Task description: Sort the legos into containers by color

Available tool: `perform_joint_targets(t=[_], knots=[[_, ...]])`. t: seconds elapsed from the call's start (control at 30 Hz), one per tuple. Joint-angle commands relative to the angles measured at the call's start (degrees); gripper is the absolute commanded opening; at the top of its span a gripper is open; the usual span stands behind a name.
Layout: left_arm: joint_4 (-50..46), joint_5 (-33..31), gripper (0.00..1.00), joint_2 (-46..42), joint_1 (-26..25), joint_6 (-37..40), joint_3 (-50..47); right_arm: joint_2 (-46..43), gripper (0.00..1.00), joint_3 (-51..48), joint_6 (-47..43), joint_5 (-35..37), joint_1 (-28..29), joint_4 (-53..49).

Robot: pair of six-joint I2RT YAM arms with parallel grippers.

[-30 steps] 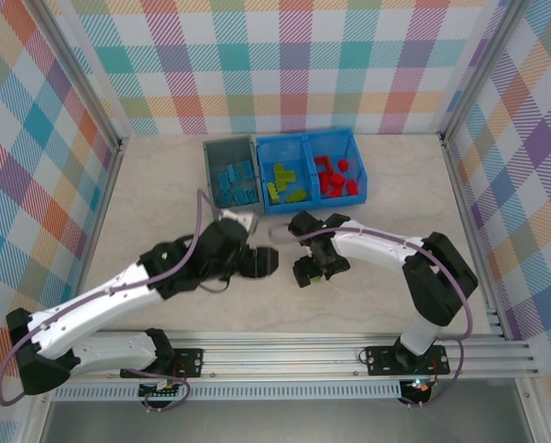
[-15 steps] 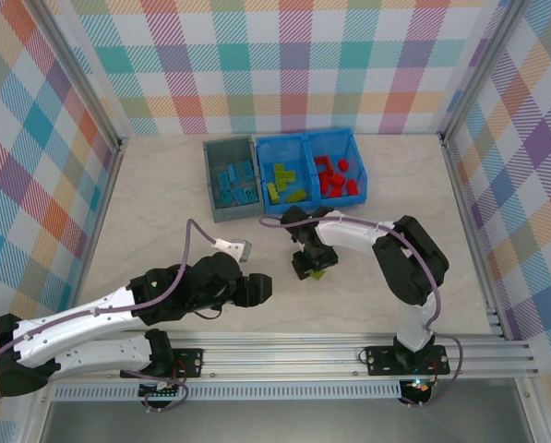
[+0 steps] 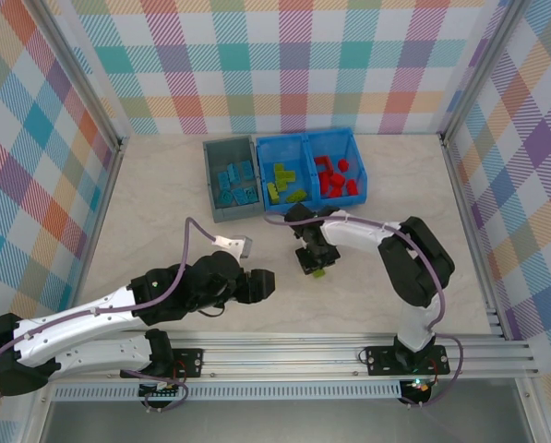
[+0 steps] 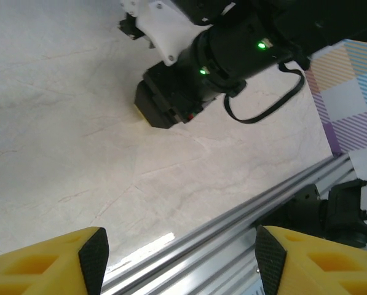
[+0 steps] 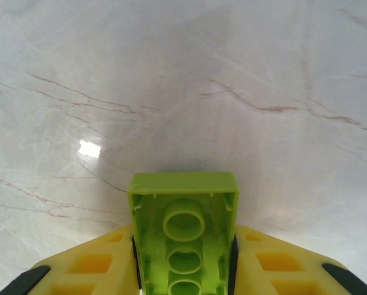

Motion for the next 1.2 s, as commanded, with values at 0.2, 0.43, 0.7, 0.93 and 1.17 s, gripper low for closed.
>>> perform_joint_targets(t=[0.2, 0.43, 0.7, 0.93, 1.17], knots=[[0.2, -1.0, 0.69, 6.5, 11.4, 3.2, 11.6, 1.2, 0.34, 22.0, 3.1, 2.4, -4.1, -3.2], [-3.3, 4.3, 0.69, 19.8, 21.9, 8.4, 25.3, 18.8, 0.34, 48.3, -0.1, -6.2, -8.6, -4.1], [-7.6, -1.6, 0.67, 37.4, 22.3, 15.5, 43.4, 39.9, 0.35, 80.1, -2.8, -18.0, -14.2, -10.6], [-8.2, -2.0, 0.67, 45.6, 22.3, 18.0, 50.5, 47.4, 0.38, 86.8, -4.9, -28.6, -15.6, -7.3], [-7.7, -1.2, 0.66, 46.2, 22.3, 17.0, 49.0, 48.6, 0.54, 86.9, -3.9, -31.0, -15.7, -5.4]])
